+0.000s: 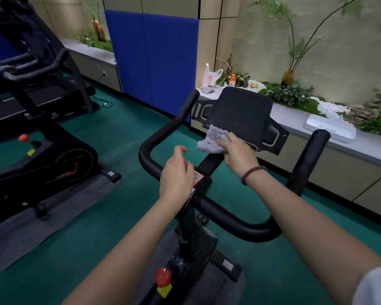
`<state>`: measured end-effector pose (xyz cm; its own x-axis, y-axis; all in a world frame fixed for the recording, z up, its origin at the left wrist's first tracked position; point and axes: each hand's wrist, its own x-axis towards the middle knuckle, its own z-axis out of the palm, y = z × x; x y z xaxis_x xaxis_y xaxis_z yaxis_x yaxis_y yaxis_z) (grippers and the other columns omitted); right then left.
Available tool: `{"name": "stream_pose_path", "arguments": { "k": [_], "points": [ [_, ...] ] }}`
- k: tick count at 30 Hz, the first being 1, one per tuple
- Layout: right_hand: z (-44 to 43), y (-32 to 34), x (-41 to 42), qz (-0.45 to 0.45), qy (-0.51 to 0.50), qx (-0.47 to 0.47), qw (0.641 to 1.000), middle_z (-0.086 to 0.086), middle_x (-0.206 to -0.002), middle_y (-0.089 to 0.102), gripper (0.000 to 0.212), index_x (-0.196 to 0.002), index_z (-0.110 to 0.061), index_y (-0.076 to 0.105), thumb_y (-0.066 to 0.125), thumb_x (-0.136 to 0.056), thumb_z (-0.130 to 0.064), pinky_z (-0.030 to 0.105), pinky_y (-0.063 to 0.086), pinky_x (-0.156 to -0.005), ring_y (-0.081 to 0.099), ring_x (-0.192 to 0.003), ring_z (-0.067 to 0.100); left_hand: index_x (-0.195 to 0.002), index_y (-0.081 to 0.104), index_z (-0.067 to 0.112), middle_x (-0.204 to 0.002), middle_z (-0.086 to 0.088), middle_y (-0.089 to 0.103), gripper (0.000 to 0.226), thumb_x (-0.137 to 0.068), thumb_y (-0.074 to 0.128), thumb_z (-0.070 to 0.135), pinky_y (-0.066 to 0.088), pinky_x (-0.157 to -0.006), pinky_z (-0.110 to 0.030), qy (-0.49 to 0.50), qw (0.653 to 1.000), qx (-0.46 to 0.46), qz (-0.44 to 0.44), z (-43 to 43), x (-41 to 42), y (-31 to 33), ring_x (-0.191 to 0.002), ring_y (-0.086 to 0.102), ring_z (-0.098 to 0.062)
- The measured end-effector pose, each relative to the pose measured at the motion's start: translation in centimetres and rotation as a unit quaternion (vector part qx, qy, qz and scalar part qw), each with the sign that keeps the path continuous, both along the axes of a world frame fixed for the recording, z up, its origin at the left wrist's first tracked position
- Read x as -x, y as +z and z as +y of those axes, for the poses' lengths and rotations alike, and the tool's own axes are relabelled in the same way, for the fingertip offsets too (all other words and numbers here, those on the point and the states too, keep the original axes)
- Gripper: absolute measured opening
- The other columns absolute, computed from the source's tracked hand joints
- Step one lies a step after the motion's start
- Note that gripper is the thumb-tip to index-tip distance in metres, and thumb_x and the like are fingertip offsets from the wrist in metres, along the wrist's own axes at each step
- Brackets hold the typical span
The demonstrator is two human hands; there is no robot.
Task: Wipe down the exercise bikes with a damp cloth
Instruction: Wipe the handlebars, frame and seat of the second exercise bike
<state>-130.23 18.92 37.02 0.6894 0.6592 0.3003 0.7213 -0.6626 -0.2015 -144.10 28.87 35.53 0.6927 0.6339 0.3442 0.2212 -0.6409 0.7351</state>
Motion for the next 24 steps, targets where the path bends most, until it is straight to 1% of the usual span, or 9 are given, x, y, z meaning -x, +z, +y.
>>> {"name": "stream_pose_path", "arguments": {
  "k": [3, 6, 10, 13, 17, 19, 21, 22, 24],
  "points": [
    [0.2, -0.4, 1.9, 0.046, 0.061, -0.039, 0.996, 0.01, -0.129, 0.05, 0.039, -0.119, -0.013, 0.061, 0.047, -0.084, 0.0, 0.032, 0.039, -0.089, 0.05, -0.114, 0.032, -0.116, 0.041, 0.012, -0.097, -0.014, 0.06, 0.026, -0.09, 0.038, 0.01, 0.04, -0.077, -0.043, -0.003, 1.0, -0.009, -0.015, 0.0, -0.1, -0.1, -0.094, 0.054, -0.034],
    [-0.2, -0.8, 2.7, 0.101, 0.132, -0.053, 0.985, 0.01, -0.124, 0.054, 0.042, -0.117, -0.013, 0.063, 0.049, -0.081, 0.004, 0.022, 0.034, -0.086, 0.05, -0.115, 0.028, -0.115, 0.042, 0.012, -0.097, -0.012, 0.06, 0.026, -0.09, 0.039, 0.011, 0.038, -0.076, -0.039, -0.01, 1.0, -0.015, -0.023, 0.1, -0.1, -0.2, -0.095, 0.054, -0.031],
    [0.3, -0.6, 1.1, 0.101, -0.009, -0.109, 0.989, 0.009, -0.121, 0.049, 0.039, -0.117, -0.016, 0.061, 0.045, -0.085, -0.001, 0.03, 0.042, -0.079, 0.053, -0.102, 0.033, -0.115, 0.042, 0.011, -0.095, -0.012, 0.059, 0.026, -0.09, 0.037, 0.009, 0.039, -0.075, -0.041, -0.006, 1.0, -0.022, -0.017, 0.0, -0.1, -0.2, -0.09, 0.053, -0.031],
    [0.3, -0.9, 2.9, 0.183, 0.01, -0.141, 0.973, 0.008, -0.109, 0.045, 0.028, -0.112, -0.011, 0.061, 0.051, -0.087, -0.005, 0.024, 0.037, -0.076, 0.052, -0.096, 0.027, -0.114, 0.042, 0.013, -0.095, -0.013, 0.06, 0.024, -0.09, 0.036, 0.011, 0.04, -0.075, -0.042, -0.009, 0.999, -0.015, -0.03, 0.0, 0.0, -0.3, -0.09, 0.054, -0.032],
    [0.0, 0.7, 5.8, 0.367, 0.118, -0.217, 0.897, 0.006, -0.093, 0.052, 0.014, -0.099, -0.005, 0.063, 0.059, -0.085, -0.006, 0.033, 0.041, -0.083, 0.052, -0.09, 0.019, -0.107, 0.045, 0.013, -0.098, -0.004, 0.058, 0.023, -0.093, 0.032, 0.026, 0.038, -0.074, -0.031, -0.069, 0.993, 0.034, -0.094, 0.0, 0.3, 0.0, -0.095, 0.055, -0.026],
    [0.8, 1.7, 7.0, 0.35, 0.12, -0.293, 0.882, 0.006, -0.102, 0.057, 0.019, -0.104, -0.01, 0.062, 0.06, -0.085, -0.009, 0.031, 0.042, -0.088, 0.053, -0.096, 0.016, -0.116, 0.044, 0.017, -0.107, 0.001, 0.058, 0.033, -0.091, 0.033, 0.036, 0.041, -0.079, -0.02, -0.117, 0.978, 0.1, -0.137, 0.1, 0.9, 0.4, -0.101, 0.056, -0.017],
    [2.0, 2.5, 8.2, 0.343, 0.116, -0.324, 0.874, 0.003, -0.119, 0.051, 0.032, -0.12, -0.013, 0.054, 0.056, -0.089, -0.014, 0.021, 0.036, -0.097, 0.048, -0.109, 0.01, -0.136, 0.034, 0.017, -0.127, 0.003, 0.053, 0.059, -0.087, 0.037, 0.049, 0.04, -0.093, -0.015, -0.137, 0.964, 0.158, -0.164, 0.5, 1.1, 1.0, -0.115, 0.052, -0.007],
    [2.7, 2.9, 8.8, 0.375, 0.129, -0.338, 0.854, -0.001, -0.126, 0.045, 0.037, -0.129, -0.017, 0.047, 0.051, -0.092, -0.017, 0.02, 0.031, -0.103, 0.043, -0.117, 0.007, -0.142, 0.027, 0.018, -0.136, 0.004, 0.048, 0.07, -0.083, 0.039, 0.054, 0.038, -0.099, -0.018, -0.137, 0.958, 0.182, -0.177, 0.7, 1.1, 1.3, -0.121, 0.048, -0.005],
    [3.9, 3.4, 9.6, 0.473, 0.19, -0.38, 0.772, -0.004, -0.142, 0.037, 0.04, -0.138, -0.028, 0.035, 0.037, -0.099, -0.027, 0.03, 0.026, -0.113, 0.036, -0.13, 0.009, -0.145, 0.022, 0.021, -0.14, 0.005, 0.045, 0.075, -0.083, 0.048, 0.053, 0.038, -0.102, -0.023, -0.115, 0.954, 0.196, -0.198, 1.6, 1.1, 2.2, -0.124, 0.046, -0.003]
  ]
}}
